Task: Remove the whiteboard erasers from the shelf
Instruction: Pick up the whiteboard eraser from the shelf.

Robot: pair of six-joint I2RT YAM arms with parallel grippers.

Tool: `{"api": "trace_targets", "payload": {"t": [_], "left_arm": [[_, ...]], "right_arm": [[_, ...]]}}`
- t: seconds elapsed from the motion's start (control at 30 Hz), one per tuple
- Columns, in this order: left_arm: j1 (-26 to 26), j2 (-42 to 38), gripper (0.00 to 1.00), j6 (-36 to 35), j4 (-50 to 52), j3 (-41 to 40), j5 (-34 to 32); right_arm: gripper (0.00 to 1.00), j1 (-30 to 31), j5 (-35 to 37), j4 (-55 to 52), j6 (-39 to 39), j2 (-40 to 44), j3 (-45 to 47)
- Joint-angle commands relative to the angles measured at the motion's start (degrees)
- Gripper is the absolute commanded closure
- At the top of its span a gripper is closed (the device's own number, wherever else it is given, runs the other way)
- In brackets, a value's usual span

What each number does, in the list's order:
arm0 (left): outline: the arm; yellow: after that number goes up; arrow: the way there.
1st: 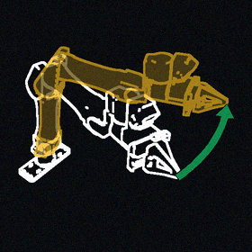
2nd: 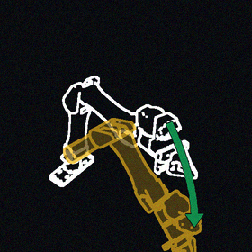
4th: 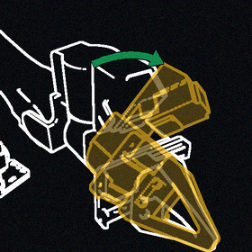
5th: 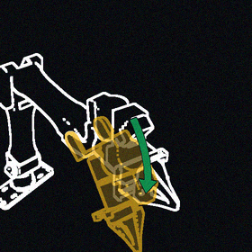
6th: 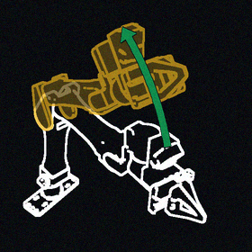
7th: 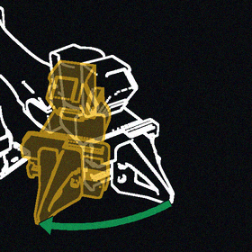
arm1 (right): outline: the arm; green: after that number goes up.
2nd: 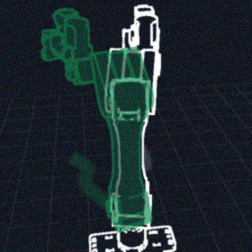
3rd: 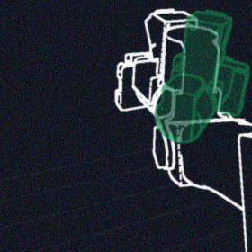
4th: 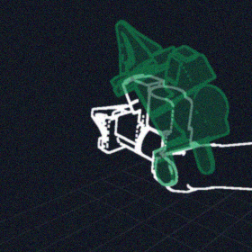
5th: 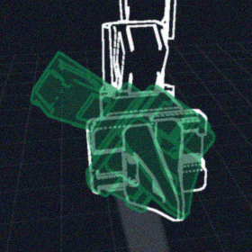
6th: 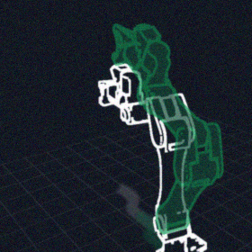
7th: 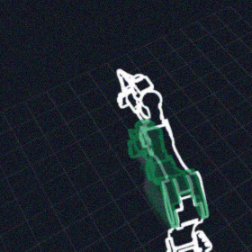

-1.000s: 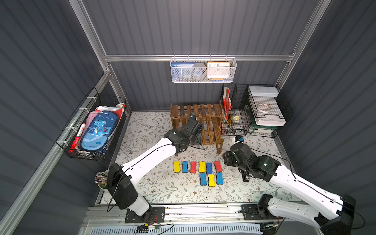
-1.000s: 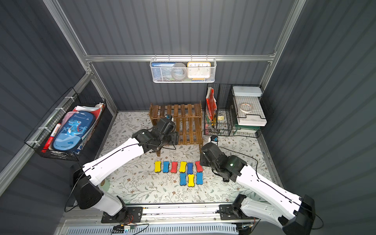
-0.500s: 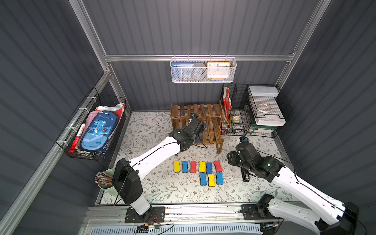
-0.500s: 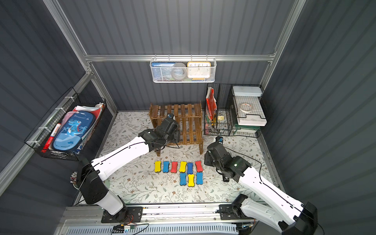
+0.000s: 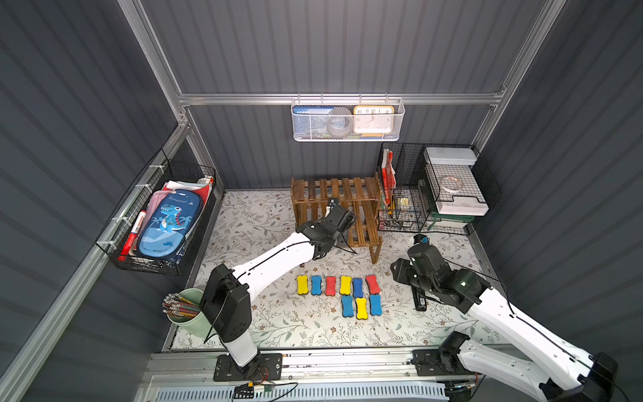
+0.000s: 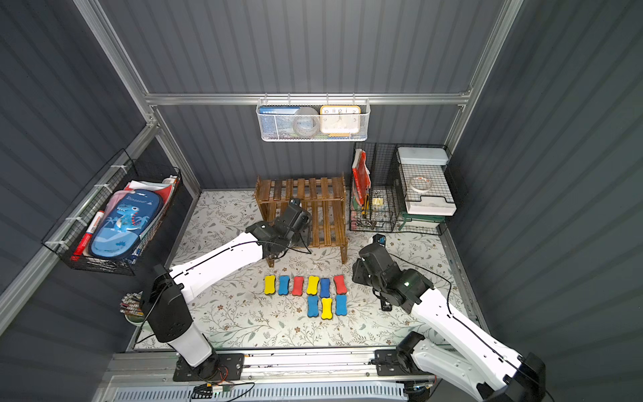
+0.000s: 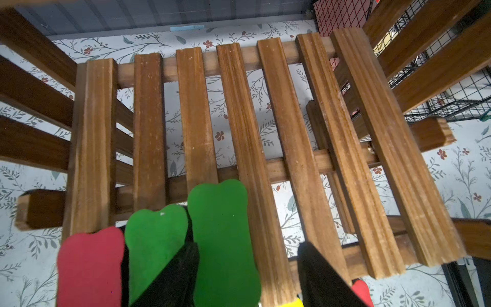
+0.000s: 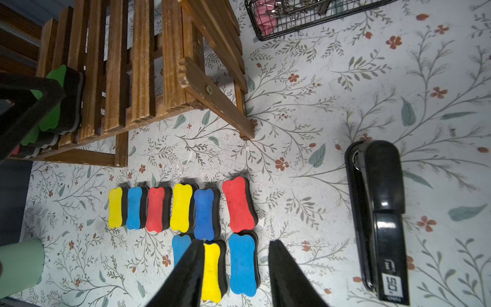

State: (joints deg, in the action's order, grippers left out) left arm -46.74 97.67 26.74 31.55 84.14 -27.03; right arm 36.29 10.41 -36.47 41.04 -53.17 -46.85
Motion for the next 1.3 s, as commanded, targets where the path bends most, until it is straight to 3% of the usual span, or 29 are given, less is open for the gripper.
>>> {"api": "trace_targets", "payload": {"t": [0.0, 0.93, 1.27], "left_arm": [[0.0, -0.6, 0.36, 1.2, 0.9, -0.9, -2.2], [-0.1, 2.7, 0.41, 1.0, 0.8, -1.3, -2.4], [-0.1, 6.3, 0.48, 1.0, 8.1, 2.0, -5.3]], "right_arm": [[0.56, -0.6, -0.4, -0.5, -0.6, 0.5, 0.6], [0.55, -3.9, -2.2, -1.5, -1.9, 1.7, 1.0], [0.55, -5.3, -3.2, -1.3, -2.0, 2.1, 1.5]]}}
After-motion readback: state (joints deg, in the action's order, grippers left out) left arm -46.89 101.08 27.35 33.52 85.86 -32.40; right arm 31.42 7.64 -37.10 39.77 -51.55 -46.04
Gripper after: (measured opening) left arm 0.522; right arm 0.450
